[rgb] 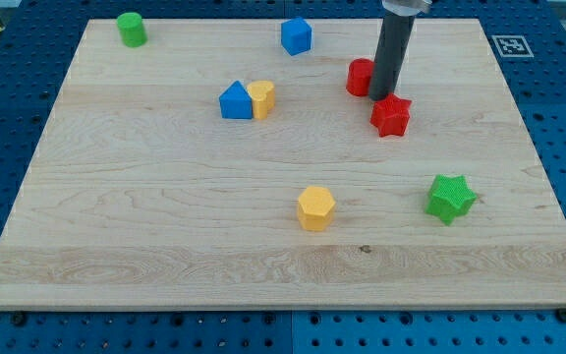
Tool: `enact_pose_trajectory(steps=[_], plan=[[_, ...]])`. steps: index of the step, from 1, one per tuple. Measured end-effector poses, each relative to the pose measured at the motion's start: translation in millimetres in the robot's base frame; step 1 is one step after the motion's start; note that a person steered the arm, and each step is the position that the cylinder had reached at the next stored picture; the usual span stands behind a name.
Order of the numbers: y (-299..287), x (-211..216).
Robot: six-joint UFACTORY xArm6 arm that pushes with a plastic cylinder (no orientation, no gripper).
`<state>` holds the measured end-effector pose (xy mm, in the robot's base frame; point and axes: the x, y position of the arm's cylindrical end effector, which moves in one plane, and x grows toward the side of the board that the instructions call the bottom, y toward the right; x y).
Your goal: Push the red circle to the left
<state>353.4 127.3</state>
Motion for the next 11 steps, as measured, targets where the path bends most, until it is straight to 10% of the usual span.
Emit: enact_pose_trajectory(steps=[7, 11], plan=[[-18.1, -31.6], [-49.0, 43.3]])
